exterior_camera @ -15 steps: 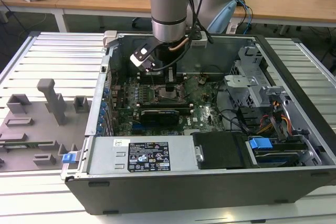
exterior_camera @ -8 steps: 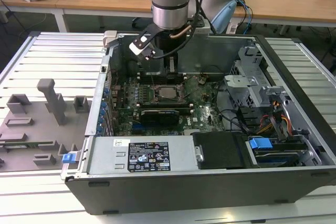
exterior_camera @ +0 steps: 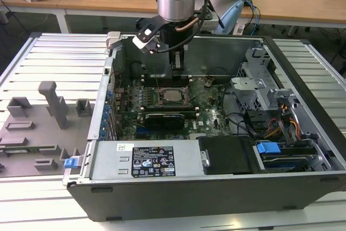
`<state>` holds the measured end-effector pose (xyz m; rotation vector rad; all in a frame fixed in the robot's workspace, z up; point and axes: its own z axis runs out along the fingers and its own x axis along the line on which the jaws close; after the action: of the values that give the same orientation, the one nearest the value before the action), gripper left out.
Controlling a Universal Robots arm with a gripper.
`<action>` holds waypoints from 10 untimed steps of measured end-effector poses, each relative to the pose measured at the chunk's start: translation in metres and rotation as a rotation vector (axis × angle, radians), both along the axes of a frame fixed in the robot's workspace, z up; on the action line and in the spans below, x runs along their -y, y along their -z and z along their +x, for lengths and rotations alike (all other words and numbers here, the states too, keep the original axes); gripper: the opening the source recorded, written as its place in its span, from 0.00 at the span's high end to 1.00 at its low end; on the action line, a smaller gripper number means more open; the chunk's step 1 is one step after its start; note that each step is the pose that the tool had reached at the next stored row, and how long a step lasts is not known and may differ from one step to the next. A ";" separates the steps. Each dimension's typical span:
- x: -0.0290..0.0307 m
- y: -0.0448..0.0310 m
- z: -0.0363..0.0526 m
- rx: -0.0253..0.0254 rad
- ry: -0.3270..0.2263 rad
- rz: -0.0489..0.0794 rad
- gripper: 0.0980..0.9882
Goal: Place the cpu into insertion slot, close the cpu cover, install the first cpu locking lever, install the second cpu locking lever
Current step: 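Place the cpu into insertion slot, then close the cpu cover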
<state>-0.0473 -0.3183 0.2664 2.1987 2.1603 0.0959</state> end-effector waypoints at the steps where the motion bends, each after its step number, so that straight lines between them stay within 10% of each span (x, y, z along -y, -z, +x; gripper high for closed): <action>1: 0.0000 0.0000 0.0000 0.0000 0.000 0.000 0.99; 10: 0.0000 0.0000 0.0000 0.0000 0.000 0.000 0.99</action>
<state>-0.0473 -0.3183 0.2664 2.1989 2.1600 0.0959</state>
